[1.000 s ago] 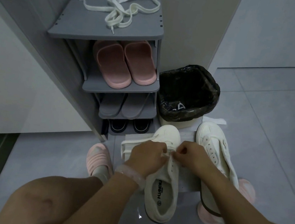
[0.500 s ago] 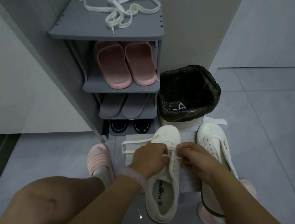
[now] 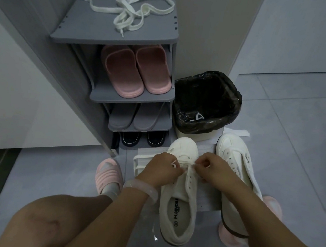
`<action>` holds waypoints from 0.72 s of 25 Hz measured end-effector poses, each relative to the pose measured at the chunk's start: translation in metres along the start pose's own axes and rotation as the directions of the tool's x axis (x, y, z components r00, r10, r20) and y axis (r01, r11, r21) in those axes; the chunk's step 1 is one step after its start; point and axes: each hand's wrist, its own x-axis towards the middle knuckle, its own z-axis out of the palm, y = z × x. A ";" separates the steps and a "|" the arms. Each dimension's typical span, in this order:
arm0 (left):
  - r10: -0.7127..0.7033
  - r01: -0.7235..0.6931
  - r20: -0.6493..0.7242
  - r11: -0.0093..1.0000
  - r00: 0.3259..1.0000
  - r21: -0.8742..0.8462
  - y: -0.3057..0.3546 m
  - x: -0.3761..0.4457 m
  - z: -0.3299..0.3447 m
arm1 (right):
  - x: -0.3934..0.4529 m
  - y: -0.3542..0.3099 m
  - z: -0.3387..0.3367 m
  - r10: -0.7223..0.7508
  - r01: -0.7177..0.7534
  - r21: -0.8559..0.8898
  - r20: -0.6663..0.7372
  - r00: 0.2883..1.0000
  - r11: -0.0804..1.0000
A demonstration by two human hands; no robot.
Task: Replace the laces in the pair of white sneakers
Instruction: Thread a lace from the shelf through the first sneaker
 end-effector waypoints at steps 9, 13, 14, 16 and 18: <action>-0.118 0.128 0.076 0.981 0.990 -0.145 -0.006 0.004 0.002 | 0.002 -0.001 0.000 0.190 -0.311 0.612 0.256 0.948 0.727; -0.110 0.117 0.056 0.983 0.992 -0.143 -0.009 0.005 0.003 | 0.002 0.001 0.003 0.188 -0.342 0.680 0.292 0.938 0.649; -0.103 0.109 0.048 0.984 0.993 -0.143 -0.009 0.005 0.003 | 0.002 0.001 0.003 0.196 -0.330 0.601 0.280 0.940 0.728; -0.088 0.092 0.034 0.986 0.996 -0.141 -0.009 0.005 0.003 | 0.001 0.000 0.000 0.193 -0.259 0.349 0.211 0.958 0.901; -0.082 0.085 0.029 0.987 0.996 -0.136 -0.008 0.006 0.003 | 0.001 -0.003 -0.006 0.156 -0.178 0.133 0.159 0.975 0.975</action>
